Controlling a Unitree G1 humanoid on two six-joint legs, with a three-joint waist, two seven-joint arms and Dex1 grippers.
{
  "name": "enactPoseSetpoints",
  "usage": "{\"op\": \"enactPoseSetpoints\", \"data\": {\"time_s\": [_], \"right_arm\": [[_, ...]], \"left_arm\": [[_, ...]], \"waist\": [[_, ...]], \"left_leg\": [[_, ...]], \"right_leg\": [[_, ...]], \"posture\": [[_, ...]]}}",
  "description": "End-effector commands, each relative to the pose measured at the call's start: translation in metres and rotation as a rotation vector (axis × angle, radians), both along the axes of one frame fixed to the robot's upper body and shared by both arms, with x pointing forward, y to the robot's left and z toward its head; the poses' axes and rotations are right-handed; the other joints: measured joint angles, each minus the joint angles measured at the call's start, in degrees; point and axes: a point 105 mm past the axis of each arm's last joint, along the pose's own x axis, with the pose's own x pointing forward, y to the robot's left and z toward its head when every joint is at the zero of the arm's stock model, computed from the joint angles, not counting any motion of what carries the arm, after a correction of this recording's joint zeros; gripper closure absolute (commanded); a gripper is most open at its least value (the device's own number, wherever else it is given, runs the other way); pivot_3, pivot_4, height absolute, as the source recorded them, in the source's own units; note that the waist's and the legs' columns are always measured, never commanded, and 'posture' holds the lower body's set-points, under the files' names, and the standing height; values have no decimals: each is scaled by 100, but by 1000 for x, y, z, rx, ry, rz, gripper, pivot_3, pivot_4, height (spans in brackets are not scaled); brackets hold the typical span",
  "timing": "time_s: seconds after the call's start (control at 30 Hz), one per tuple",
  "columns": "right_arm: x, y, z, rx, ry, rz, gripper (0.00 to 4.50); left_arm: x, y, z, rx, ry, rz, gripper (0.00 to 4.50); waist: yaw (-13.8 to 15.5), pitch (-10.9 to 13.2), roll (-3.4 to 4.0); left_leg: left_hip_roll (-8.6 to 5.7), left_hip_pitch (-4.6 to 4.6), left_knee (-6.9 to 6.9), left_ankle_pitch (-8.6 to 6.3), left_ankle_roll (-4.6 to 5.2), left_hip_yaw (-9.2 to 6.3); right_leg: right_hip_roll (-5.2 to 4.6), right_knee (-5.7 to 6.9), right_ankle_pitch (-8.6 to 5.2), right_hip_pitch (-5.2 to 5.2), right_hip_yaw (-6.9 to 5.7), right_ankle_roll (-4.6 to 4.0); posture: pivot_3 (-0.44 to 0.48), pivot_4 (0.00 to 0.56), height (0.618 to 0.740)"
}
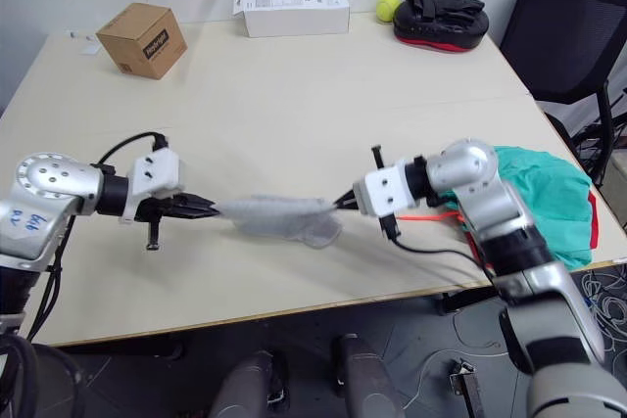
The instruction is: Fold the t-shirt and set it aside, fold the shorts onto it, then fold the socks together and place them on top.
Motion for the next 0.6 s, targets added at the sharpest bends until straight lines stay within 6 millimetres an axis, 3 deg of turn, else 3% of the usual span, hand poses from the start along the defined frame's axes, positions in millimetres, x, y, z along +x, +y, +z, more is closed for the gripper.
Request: {"op": "enactPoseSetpoints", "data": {"time_s": [0.03,0.17,0.3,0.43,0.6], "right_arm": [[-4,10,0,24,-59,-54,4480],[2,13,-7,23,-108,-118,4480],[4,13,12,83,-103,-148,4480],[18,8,41,130,-140,-201,4480],[29,4,60,153,-191,-234,4480]], "left_arm": [[12,4,-7,79,-54,-55,4500],[24,-2,-13,76,-68,-73,4500],[32,-11,5,12,-64,-92,4500],[45,-13,37,-32,-93,-96,4500],[55,-23,55,-51,-145,-120,4500]], "waist": [[11,0,0],[30,0,0],[43,0,-1],[26,0,0],[34,0,-1]], "left_leg": [[-1,-2,0,1,3,0],[-3,-4,10,4,10,0],[-2,-15,25,-3,18,0],[2,-30,55,-6,16,0],[0,-27,57,-10,22,1]], "right_leg": [[0,1,0,-1,0,0],[-2,1,3,-1,0,-4],[-1,2,6,-2,-2,1],[1,8,7,-7,-8,3],[0,10,7,-4,-7,4]], "posture": [[0,150,740],[0,150,740],[0,150,740],[0,150,740],[0,150,740]]}}
